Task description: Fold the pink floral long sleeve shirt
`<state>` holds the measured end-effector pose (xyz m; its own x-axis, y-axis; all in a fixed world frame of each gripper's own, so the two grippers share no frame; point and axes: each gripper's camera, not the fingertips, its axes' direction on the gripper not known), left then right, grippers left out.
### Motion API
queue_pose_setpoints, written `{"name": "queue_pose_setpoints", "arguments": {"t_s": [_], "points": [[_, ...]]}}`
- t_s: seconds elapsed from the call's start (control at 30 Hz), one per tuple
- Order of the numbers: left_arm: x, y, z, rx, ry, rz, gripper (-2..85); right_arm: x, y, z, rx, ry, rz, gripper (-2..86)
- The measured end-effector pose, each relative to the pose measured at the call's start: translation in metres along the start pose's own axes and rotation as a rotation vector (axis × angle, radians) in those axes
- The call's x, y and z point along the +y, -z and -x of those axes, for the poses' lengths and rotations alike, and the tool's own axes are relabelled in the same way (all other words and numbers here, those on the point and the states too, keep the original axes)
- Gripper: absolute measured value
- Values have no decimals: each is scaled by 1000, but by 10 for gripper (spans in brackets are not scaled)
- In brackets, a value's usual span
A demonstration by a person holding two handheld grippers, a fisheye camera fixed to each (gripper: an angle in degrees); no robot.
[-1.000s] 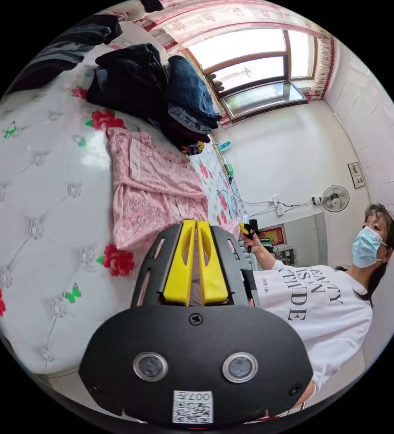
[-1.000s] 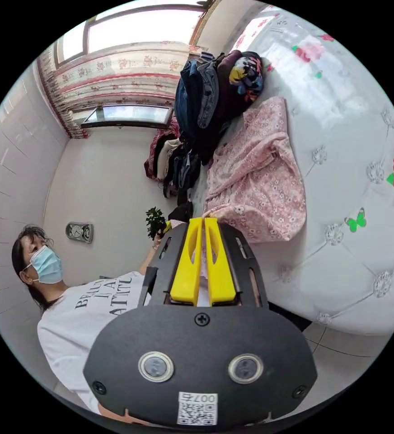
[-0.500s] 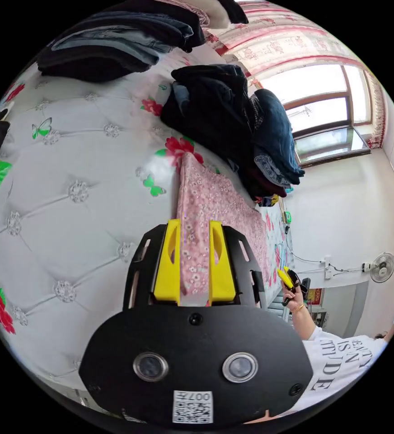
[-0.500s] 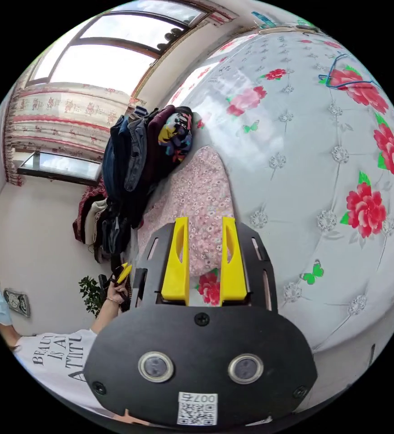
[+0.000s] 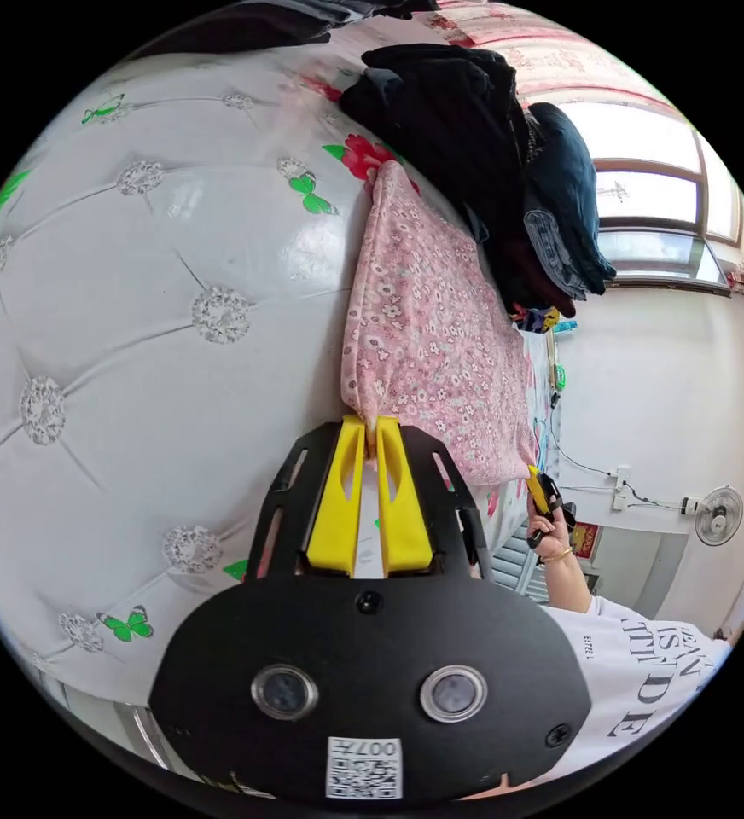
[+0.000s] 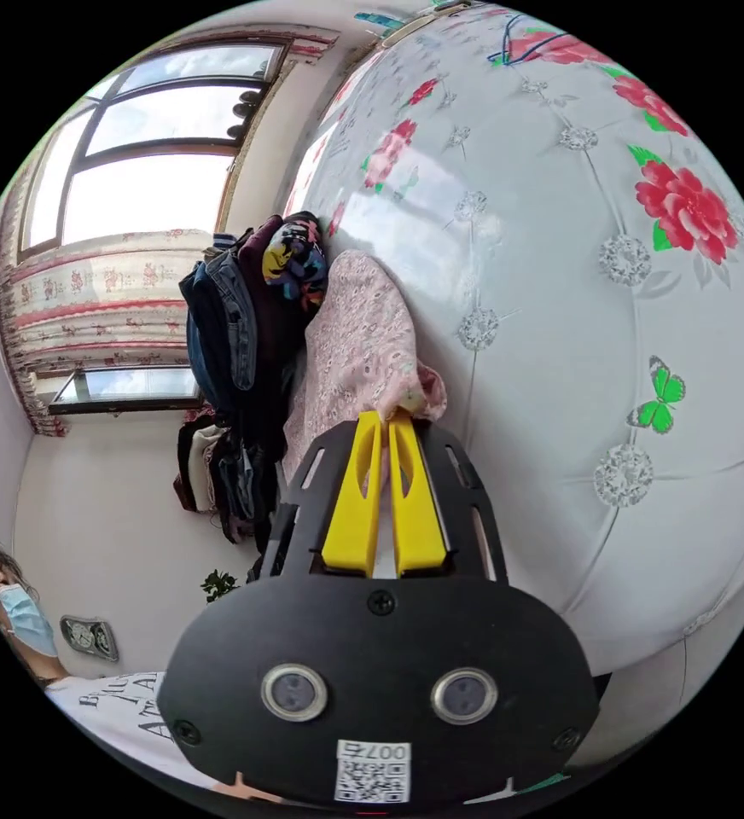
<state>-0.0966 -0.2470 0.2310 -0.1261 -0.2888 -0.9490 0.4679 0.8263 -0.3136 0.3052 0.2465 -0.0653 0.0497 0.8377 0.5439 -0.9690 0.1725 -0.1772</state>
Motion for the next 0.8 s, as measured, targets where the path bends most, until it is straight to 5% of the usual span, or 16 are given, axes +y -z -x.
{"name": "queue_pose_setpoints", "arguments": {"t_s": [0.3, 0.47, 0.63, 0.8], "points": [[77, -1, 57, 161, 133, 19, 55, 48, 43, -61, 0, -166, -41, -3], [82, 25, 67, 162, 87, -40, 87, 39, 7, 86, 95, 339, 40, -2], [96, 43, 92, 187, 80, -98, 103, 141, -106, 259, 127, 1030, 310, 1], [112, 45, 123, 193, 120, -112, 111, 252, -223, 270, 49, 1211, 631, 20]]}}
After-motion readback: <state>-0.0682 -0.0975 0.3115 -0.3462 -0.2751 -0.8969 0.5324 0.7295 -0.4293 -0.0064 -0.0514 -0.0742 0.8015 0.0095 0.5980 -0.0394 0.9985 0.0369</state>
